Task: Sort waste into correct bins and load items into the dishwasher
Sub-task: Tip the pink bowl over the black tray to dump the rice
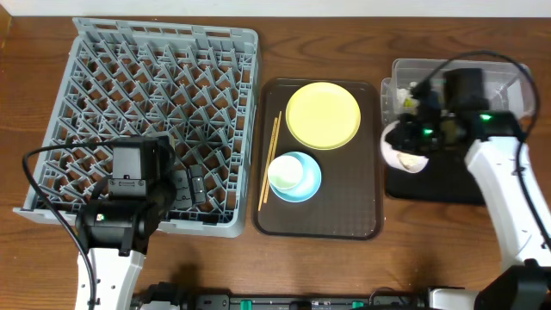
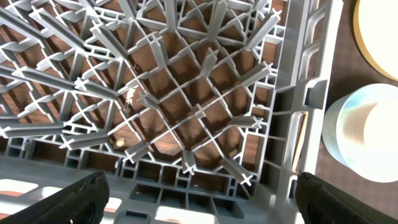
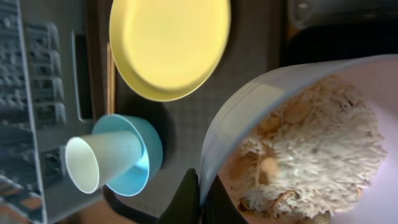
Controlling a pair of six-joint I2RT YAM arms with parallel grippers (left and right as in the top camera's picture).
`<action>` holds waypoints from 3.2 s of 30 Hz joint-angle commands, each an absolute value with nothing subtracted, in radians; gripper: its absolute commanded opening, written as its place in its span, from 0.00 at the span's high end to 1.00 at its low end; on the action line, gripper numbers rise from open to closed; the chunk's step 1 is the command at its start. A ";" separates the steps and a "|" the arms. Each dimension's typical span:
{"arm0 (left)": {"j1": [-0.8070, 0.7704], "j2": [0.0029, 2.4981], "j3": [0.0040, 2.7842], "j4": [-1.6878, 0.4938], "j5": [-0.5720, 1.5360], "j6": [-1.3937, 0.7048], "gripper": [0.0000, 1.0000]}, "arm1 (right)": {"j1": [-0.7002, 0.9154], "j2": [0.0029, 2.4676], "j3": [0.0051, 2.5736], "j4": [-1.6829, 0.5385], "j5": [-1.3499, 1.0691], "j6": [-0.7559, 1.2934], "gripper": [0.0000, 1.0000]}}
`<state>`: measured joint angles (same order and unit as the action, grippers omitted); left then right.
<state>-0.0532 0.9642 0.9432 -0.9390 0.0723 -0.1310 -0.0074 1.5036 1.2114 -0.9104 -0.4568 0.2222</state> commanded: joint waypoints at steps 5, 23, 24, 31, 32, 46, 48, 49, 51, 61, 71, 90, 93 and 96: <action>-0.049 0.965 0.965 -0.942 0.071 -0.133 0.04 | -0.230 1.527 1.104 -0.877 -0.721 0.138 0.99; -0.049 0.965 0.965 -0.942 0.071 -0.133 0.04 | -0.521 1.538 0.986 -0.712 -1.084 0.182 0.99; -0.049 0.965 0.965 -0.942 0.071 -0.133 0.04 | -0.544 1.538 0.986 -0.698 -1.095 0.205 0.99; -0.049 0.965 0.965 -0.942 0.071 -0.133 0.04 | -0.632 1.548 0.985 -0.683 -1.162 0.248 0.99; -0.049 0.965 0.965 -0.942 0.071 -0.133 0.04 | -0.643 1.555 0.985 -0.680 -1.184 0.258 0.99; -0.049 0.965 0.965 -0.942 0.071 -0.133 0.04 | -0.682 1.739 0.985 -0.622 -1.320 0.434 0.99; -0.049 0.965 0.965 -0.942 0.071 -0.133 0.04 | -0.682 1.756 0.985 -0.616 -1.352 0.437 0.99; -0.049 0.965 0.965 -0.942 0.071 -0.133 0.04 | -0.682 1.765 0.985 -0.611 -1.371 0.444 0.99; -0.049 0.965 0.965 -0.942 0.071 -0.133 0.04 | -0.682 1.773 0.985 -0.589 -1.429 0.445 0.99; -0.049 0.965 0.965 -0.942 0.071 -0.133 0.04 | -0.694 1.773 0.986 -0.533 -1.560 0.479 0.99; -0.049 0.965 0.965 -0.942 0.071 -0.133 0.04 | -0.801 1.773 0.986 -0.530 -1.559 0.486 0.99; -0.049 0.965 0.965 -0.942 0.071 -0.133 0.04 | -0.570 1.771 0.986 -0.538 -1.553 0.462 0.99; -0.049 0.965 0.965 -0.942 0.071 -0.133 0.04 | -0.492 1.752 0.986 -0.540 -1.560 0.447 0.99; -0.049 0.965 0.965 -0.942 0.071 -0.133 0.04 | -0.413 1.711 0.987 -0.506 -1.547 0.440 0.99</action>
<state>-0.0532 0.9642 0.9432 -0.9386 0.0723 -0.1307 -0.5014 1.7676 0.9852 -0.5312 -1.5185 0.4652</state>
